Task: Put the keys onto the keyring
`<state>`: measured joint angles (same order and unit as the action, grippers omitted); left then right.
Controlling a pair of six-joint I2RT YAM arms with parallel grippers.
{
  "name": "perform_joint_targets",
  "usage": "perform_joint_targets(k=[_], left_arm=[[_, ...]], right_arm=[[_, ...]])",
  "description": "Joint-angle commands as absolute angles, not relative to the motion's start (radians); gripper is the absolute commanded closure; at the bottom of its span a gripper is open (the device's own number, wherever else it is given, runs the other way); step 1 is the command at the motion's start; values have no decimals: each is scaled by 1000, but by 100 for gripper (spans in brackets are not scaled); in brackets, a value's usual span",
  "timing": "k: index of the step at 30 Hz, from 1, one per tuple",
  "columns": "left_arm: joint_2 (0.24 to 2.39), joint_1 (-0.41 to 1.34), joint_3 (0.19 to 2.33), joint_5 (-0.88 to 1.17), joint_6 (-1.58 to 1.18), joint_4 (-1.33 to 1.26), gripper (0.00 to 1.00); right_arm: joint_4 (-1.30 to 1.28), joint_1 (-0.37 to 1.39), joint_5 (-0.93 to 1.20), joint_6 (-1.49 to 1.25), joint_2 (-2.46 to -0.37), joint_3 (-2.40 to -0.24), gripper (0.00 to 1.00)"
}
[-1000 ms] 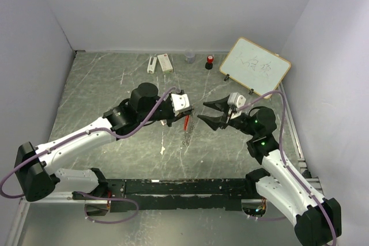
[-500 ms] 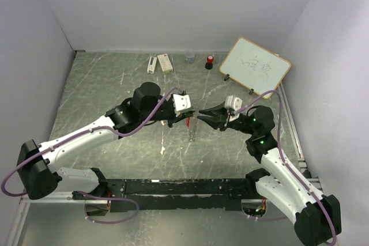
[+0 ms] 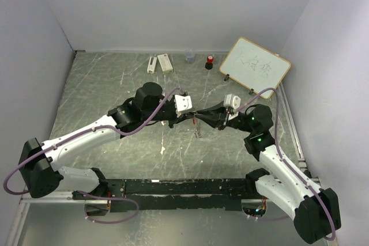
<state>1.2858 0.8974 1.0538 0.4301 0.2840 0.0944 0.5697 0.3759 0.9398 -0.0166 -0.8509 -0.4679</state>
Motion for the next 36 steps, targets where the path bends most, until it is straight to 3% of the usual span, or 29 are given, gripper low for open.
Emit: perform_joint_targets(k=[1,7,23,30,36], left_arm=[[1293,889,1094,449,288,48,93],[1290,888,1097,430,288,41,93],[1278,887,1095,420,284,19,94],[1258,888,1084,425,285,5,93],[1244,888,1074,420,286,-2,93]], right_arm=[[607,387,960,-29,-860,-493,83],[605,395,960,-35,-871,-493,88],[627,403,953,-59,-876,-475,83],[652,404,935,-76,-881,-461,73],[666,404,930,-88,-890,-460,73]])
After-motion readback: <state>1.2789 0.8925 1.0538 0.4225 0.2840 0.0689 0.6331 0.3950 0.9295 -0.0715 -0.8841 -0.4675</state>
